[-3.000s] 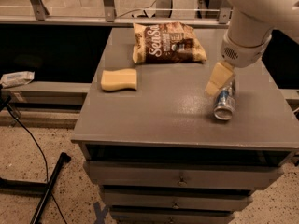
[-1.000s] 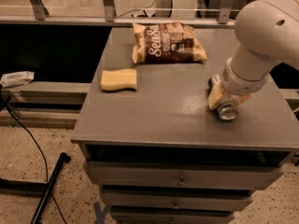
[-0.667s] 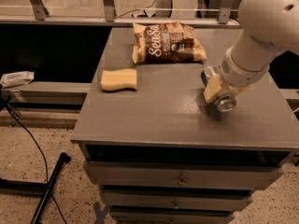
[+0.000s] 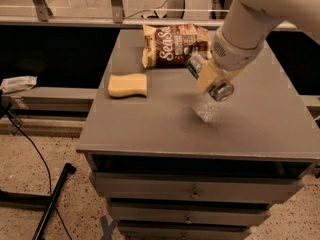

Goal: Move redbull can near sponge

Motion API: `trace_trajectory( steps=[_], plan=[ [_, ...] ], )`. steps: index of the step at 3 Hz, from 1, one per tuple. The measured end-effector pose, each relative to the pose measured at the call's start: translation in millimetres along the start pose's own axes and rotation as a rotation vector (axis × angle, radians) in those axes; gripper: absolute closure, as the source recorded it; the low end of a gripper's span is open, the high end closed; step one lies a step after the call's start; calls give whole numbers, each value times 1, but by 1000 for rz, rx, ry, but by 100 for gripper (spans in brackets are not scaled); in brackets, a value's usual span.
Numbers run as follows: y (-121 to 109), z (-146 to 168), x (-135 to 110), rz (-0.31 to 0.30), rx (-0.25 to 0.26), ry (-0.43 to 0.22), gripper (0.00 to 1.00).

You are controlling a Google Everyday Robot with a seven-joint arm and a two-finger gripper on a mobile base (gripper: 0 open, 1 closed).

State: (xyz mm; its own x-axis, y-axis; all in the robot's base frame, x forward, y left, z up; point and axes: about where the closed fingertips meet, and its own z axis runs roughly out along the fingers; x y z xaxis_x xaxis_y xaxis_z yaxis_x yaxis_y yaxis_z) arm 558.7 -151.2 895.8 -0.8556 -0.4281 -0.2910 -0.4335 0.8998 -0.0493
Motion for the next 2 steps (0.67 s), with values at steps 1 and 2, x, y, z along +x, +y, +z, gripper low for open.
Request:
trace_trajectory(
  steps=[1,2],
  plan=[
    [14,19,-17,-42,-16,41,100],
    [25,43,-32,-55,-32,67,100]
  ],
)
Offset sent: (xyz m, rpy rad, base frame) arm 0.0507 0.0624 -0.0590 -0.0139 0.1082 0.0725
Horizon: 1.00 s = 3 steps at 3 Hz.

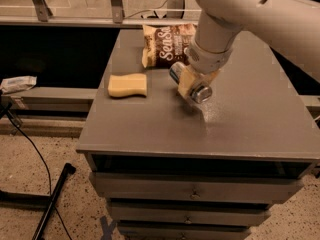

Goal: Move redbull can near sponge

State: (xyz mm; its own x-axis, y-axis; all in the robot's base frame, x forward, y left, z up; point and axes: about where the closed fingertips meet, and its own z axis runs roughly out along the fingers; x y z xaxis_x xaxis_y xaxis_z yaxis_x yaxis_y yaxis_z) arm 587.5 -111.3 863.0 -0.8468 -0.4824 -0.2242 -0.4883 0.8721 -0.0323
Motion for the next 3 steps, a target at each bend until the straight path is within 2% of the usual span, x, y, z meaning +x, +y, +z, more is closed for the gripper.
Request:
trace_trajectory(
  steps=[2,3],
  plan=[
    [17,25,-24,-21,-44,13,100],
    [32,29,-30,-42,-68,16,82]
  ],
)
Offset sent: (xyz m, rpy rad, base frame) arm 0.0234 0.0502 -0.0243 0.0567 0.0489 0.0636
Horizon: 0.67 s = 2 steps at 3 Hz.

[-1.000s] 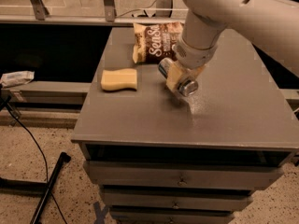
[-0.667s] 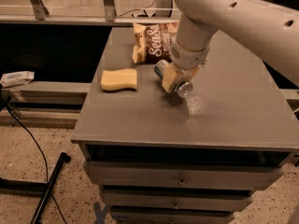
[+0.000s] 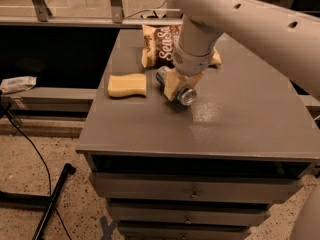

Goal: Move redbull can near sponge

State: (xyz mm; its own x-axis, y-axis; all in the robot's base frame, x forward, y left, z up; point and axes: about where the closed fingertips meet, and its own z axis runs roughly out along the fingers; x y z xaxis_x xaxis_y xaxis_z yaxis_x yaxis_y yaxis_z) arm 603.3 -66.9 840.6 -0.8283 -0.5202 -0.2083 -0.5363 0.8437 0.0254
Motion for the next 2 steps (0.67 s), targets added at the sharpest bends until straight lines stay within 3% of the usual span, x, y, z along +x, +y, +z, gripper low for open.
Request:
trace_trajectory(
  steps=[2],
  plan=[
    [11,3,-2,-11,-16,6,36]
  ],
)
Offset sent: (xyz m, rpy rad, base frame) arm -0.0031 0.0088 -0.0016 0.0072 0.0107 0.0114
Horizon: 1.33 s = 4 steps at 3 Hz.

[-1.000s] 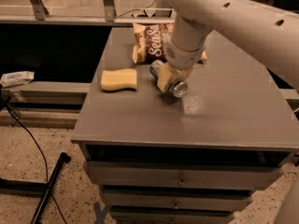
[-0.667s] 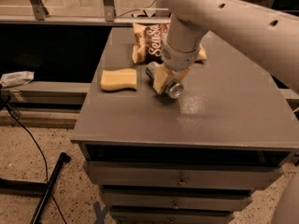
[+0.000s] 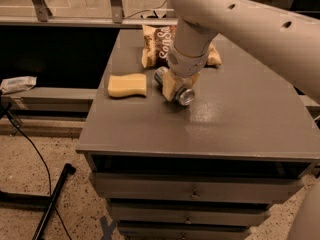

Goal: Move redbull can near sponge

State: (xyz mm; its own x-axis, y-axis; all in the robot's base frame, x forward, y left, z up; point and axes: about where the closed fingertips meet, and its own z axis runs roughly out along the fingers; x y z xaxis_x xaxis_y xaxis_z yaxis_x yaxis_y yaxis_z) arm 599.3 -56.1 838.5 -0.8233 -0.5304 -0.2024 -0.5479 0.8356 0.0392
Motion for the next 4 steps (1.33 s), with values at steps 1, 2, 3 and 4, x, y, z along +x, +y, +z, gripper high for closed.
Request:
trace_trajectory(
  steps=[1,2,3,4],
  plan=[
    [1,0,0,-1,0,0,13],
    [1,1,0,-2,0,0,0],
    [1,1,0,-2,0,0,0],
    [0,-13,2,-2,-30,-26,0]
  ],
)
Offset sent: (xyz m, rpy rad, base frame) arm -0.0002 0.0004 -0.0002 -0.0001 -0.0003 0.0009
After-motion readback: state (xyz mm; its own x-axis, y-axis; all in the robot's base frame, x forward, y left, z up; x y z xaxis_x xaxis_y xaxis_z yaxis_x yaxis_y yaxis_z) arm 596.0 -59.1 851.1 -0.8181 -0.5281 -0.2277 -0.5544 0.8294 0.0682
